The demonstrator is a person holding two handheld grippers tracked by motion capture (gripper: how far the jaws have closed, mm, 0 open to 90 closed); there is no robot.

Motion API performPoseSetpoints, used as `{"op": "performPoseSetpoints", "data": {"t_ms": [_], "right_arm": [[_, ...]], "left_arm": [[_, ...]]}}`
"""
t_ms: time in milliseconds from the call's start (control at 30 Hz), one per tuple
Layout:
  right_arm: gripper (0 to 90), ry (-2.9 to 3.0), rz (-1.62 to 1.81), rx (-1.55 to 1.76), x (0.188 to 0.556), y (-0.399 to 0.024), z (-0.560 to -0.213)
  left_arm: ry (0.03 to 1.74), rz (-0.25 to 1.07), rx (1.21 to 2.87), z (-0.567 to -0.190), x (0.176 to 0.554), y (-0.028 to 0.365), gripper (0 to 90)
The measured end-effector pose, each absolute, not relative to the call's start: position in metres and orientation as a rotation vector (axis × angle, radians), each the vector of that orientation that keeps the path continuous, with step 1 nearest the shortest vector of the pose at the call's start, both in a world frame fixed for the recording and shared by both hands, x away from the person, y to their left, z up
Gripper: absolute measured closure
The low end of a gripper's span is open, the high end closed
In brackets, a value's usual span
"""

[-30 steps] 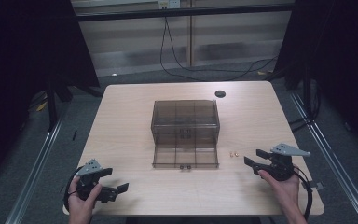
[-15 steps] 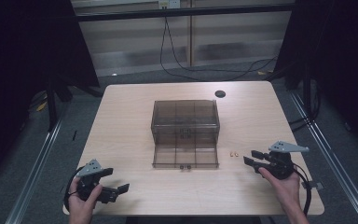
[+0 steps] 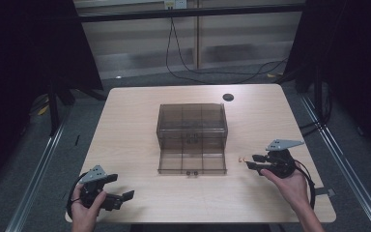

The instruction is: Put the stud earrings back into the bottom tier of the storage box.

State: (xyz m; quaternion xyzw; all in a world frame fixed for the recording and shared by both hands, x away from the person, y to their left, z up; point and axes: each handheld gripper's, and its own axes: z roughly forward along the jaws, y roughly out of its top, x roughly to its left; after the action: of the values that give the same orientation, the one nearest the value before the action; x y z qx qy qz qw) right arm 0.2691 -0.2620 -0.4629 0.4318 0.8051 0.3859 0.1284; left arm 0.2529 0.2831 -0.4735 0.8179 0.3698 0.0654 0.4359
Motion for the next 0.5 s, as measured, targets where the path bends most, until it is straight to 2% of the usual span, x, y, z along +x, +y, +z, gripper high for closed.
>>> {"op": "performPoseSetpoints", "data": {"t_ms": [500], "right_arm": [[72.7,2.642,0.798,1.139,0.300,-0.250,-0.454]], "left_arm": [[0.911,0.159,2.037,-0.473,0.254,0.283,3.0]]}}
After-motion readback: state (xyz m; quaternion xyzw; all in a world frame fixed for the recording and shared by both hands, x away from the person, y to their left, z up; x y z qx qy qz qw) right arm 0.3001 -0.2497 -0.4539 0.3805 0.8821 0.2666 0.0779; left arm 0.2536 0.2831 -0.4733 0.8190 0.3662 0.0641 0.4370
